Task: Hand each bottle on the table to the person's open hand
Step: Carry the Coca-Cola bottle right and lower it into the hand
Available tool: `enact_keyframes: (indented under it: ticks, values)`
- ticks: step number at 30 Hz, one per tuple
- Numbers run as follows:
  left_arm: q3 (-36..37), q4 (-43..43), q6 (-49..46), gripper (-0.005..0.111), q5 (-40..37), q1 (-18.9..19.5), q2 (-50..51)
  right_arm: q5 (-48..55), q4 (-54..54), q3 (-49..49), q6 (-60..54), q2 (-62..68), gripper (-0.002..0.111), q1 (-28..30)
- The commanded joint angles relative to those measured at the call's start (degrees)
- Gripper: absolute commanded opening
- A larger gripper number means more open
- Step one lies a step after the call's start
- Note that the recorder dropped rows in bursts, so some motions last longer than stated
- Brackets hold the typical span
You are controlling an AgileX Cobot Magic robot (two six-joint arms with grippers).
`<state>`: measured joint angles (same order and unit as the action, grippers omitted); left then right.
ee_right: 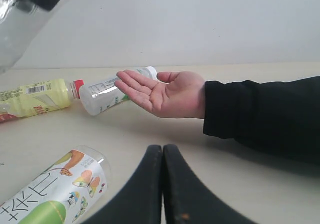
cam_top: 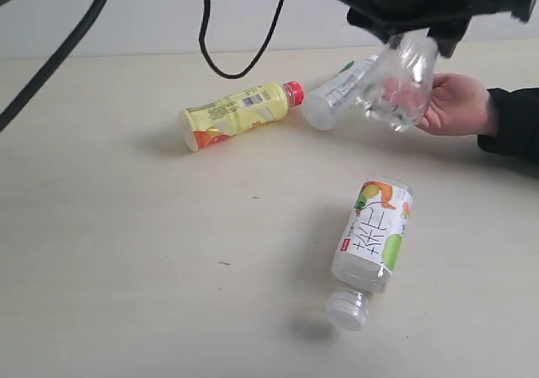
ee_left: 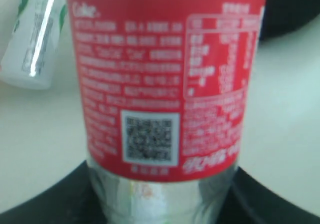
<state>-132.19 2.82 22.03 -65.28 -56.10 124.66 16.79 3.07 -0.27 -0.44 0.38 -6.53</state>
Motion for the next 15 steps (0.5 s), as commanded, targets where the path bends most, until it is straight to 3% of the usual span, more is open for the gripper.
enact_keyframes:
  ticks: [1,15]
  values:
    - [-3.9,-0.5,6.1,0.000,6.7,-0.2,0.0,-0.5,-0.2,0.3,0.1,-0.4,0.000,0.3]
    - [-5.4,-9.3,7.0,0.000,12.9,0.2,4.7,-0.4,-0.2,0.3,0.1,-0.4,0.000,0.3]
